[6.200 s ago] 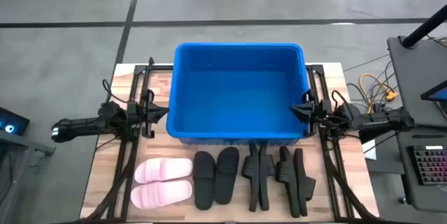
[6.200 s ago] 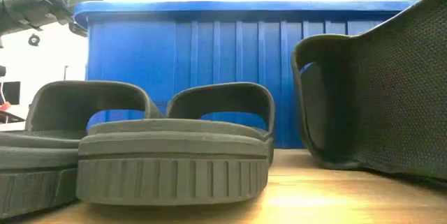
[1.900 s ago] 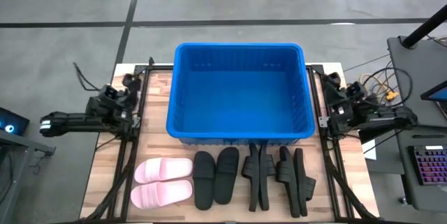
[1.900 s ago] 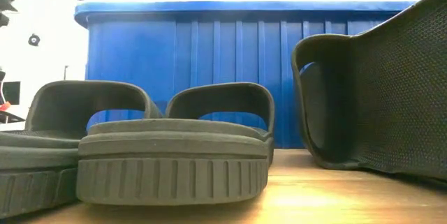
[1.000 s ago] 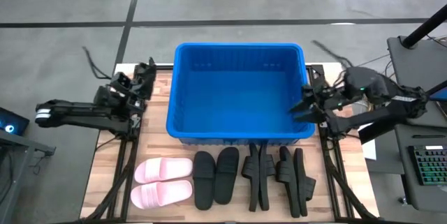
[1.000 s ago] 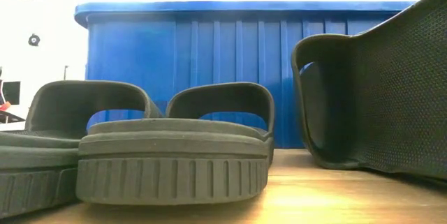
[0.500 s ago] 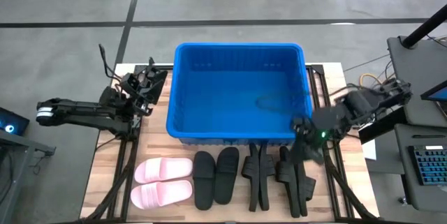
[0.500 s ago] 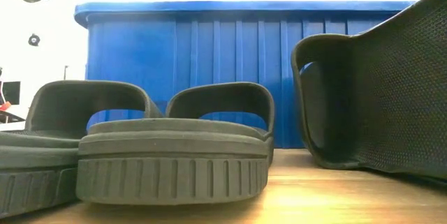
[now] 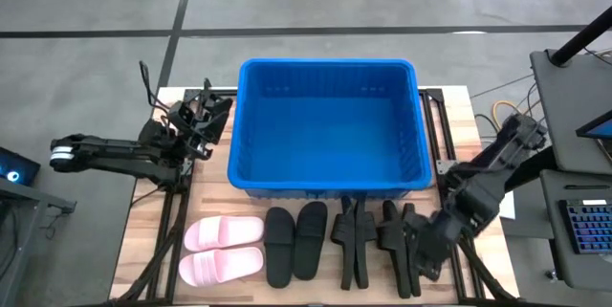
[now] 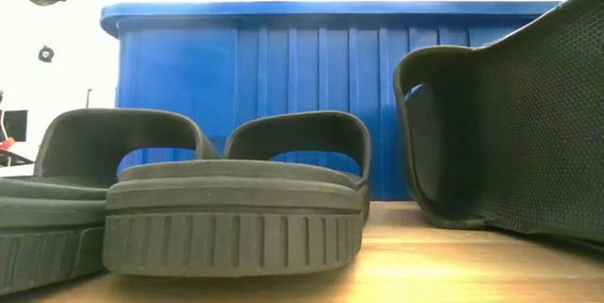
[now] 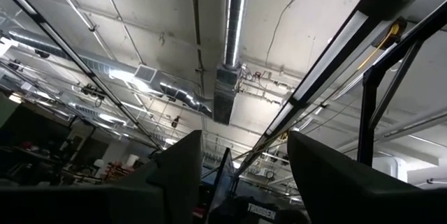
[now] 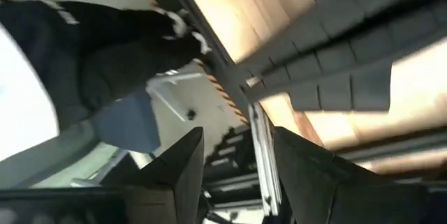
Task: Pick and place slides into bin
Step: Put the black slide into the blue organizer bin
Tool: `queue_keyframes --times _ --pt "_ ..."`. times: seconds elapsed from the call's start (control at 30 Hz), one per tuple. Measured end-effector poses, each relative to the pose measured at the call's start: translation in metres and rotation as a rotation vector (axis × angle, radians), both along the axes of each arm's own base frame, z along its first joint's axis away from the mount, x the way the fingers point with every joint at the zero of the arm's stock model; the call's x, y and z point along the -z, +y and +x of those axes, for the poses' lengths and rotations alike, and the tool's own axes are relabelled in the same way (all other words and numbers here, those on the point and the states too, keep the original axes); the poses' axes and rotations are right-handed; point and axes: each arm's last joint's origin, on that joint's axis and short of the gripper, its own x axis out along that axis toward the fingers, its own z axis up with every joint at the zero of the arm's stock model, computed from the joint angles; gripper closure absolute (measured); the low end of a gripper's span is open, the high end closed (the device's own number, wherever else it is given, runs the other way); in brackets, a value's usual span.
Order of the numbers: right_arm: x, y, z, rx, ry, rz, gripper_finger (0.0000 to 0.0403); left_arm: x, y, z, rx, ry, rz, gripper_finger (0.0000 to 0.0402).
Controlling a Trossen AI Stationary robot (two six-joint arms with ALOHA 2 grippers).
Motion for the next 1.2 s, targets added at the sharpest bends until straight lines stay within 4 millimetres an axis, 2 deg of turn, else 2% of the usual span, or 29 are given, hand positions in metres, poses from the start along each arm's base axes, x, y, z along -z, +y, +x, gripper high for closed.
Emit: queue_keyframes --times 0.33,0.5,0.6,0.77,0.87,0.97,1.07,1.2 --pt "0.038 0.042 0.002 0.030 0.142 -0.137 0.0255 0.003 0.000 0.004 -0.001 0.018 -0.002 0.0207" --pt "0.043 0.060 0.001 -0.013 0.217 -0.248 0.0259 0.004 0.001 0.005 -0.001 0.028 -0.003 0.0207" --pt "0.040 0.065 0.001 -0.011 0.273 -0.374 0.0259 0.004 0.001 0.006 -0.001 0.025 -0.003 0.0207" --pt "0.038 0.082 0.005 0.025 0.152 -0.579 0.0259 0.004 0.001 0.006 -0.001 0.029 -0.003 0.0207" --pt "0.044 0.096 0.006 -0.008 0.097 -0.620 0.0257 0.004 0.001 0.006 -0.001 0.028 -0.004 0.0207" --pt "0.052 0.106 0.004 -0.043 0.115 -0.629 0.0257 0.004 0.001 0.006 -0.001 0.030 -0.003 0.0207" --pt "0.058 0.114 -0.003 -0.015 0.092 -0.663 0.0257 0.004 0.001 0.006 -0.001 0.029 -0.003 0.0207" --pt "0.061 0.125 -0.022 0.044 -0.057 -0.732 0.0257 0.005 0.001 0.007 -0.001 0.031 -0.003 0.0207"
